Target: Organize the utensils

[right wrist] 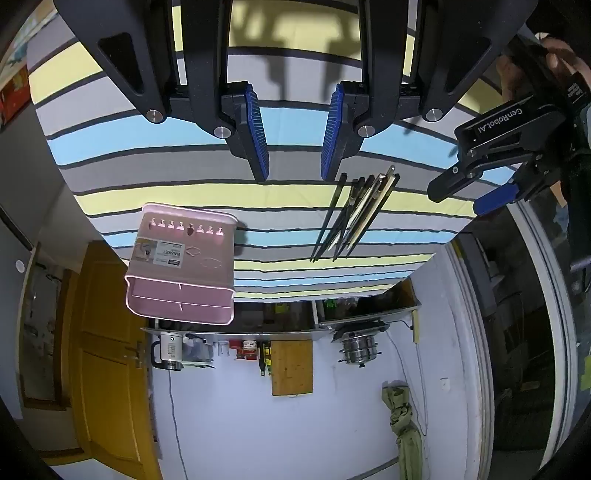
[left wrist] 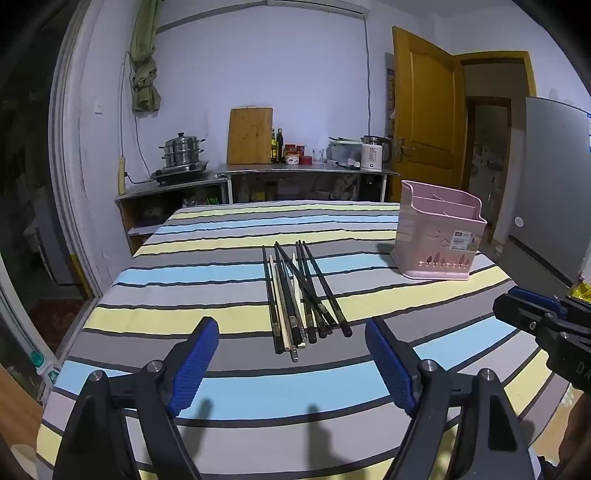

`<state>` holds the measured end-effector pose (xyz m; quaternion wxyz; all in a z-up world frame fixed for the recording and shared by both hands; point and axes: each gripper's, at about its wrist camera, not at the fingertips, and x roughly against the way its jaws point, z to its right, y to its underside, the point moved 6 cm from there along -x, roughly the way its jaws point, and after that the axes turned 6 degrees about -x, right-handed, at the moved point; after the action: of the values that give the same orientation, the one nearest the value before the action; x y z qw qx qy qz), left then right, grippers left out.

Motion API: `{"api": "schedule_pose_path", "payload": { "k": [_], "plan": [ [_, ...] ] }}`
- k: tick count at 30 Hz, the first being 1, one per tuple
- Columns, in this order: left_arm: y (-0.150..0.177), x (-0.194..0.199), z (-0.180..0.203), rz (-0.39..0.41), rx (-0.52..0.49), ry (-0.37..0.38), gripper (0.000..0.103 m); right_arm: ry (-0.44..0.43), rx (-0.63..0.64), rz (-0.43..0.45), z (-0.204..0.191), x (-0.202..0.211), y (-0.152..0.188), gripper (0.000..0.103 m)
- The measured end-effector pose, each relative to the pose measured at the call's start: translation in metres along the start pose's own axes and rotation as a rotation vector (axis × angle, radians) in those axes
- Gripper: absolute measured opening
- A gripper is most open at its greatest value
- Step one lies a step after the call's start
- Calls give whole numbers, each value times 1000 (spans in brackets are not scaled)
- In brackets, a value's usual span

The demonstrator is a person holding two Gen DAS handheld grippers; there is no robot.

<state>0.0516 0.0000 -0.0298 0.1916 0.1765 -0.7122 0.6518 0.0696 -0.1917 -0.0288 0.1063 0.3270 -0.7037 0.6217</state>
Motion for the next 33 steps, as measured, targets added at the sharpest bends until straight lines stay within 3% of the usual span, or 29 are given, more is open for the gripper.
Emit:
{"api": "schedule_pose_path", "payload": {
  "k": [33],
  "plan": [
    [3,1,7,-5,4,31,81,0,3,10,1,1,0,30]
  ]
}}
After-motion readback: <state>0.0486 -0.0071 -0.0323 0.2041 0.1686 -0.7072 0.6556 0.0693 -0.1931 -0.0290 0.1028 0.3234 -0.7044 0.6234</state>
